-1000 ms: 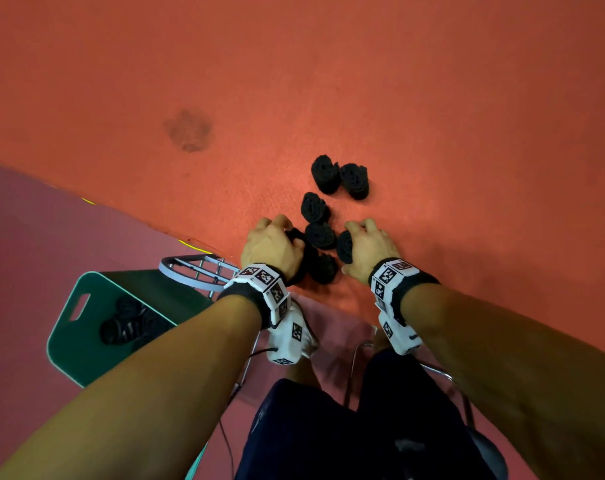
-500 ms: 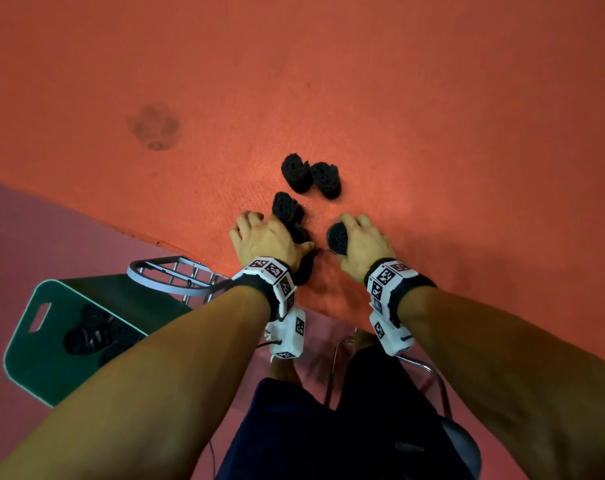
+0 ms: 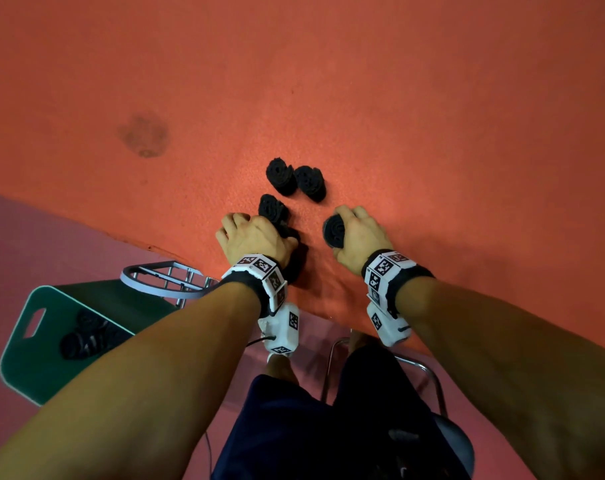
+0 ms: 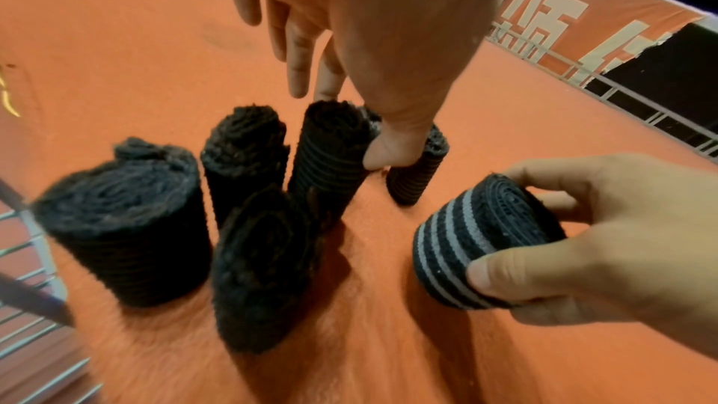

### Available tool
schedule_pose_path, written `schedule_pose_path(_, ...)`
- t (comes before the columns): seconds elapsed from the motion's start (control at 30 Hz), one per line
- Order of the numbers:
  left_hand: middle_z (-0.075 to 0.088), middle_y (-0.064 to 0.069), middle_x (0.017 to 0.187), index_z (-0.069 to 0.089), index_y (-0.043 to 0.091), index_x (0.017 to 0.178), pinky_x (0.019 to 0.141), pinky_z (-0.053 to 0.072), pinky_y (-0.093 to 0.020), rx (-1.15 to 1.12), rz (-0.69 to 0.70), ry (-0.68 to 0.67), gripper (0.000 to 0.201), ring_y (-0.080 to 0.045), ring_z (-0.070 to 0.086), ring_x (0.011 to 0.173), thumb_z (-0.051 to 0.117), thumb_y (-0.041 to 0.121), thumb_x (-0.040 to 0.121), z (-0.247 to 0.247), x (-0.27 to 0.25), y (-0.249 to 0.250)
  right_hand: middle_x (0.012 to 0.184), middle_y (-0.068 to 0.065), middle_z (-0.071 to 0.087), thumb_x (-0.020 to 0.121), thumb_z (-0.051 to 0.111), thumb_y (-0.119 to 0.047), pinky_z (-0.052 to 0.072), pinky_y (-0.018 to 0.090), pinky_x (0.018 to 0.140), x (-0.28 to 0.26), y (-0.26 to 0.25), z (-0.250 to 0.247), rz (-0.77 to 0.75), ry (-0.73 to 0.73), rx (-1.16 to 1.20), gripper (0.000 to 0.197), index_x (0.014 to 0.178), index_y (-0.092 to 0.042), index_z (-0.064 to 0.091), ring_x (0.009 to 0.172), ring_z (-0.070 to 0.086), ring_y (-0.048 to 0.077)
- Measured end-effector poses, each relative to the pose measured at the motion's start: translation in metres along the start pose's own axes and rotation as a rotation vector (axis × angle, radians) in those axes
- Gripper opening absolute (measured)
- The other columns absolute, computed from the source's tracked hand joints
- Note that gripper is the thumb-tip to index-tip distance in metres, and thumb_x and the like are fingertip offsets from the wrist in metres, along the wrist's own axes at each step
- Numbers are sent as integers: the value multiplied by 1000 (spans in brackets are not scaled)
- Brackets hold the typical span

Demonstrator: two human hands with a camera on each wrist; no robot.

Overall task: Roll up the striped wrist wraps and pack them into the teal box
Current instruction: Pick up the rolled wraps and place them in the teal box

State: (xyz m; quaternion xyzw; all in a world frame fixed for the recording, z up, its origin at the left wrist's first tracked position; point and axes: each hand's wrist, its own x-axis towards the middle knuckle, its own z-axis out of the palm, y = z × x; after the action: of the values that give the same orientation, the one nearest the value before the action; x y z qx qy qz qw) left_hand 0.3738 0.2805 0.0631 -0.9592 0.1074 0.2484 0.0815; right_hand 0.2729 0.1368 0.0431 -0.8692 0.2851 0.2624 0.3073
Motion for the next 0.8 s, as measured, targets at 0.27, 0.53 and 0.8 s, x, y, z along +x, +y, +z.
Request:
schedule_pose_path(0.27, 64, -12, 117, 67, 12, 104, 97, 32, -46, -105, 24, 39, 66, -33, 48, 115, 58, 70, 74, -58, -8, -6, 121, 7, 49, 79, 74, -34, 49, 41, 88, -8, -30, -41, -24, 92, -42, 67, 136, -23, 41, 108, 59, 38)
schedule_pose_path(0.53, 66, -8, 93, 59, 16, 95, 100, 43, -51, -360, -32, -16, 59, -33, 59, 89, 59, 69, 70, -116, -15, -49, 124, 6, 50, 78, 71, -45, 48, 46, 93, -14, -90, -77, -64, 177, -68, 69, 135, -22, 40, 110, 58, 40)
schedule_pose_path(0.8, 67, -12, 105, 59, 16, 110, 84, 54, -41, -586, -143, 56, 59, -38, 63, 94, 69, 57, 69, -146, -20, -147, 123, 8, 51, 76, 72, -49, 49, 46, 92, -24, -187, -72, -238, 197, -153, 68, 131, -23, 41, 110, 57, 41)
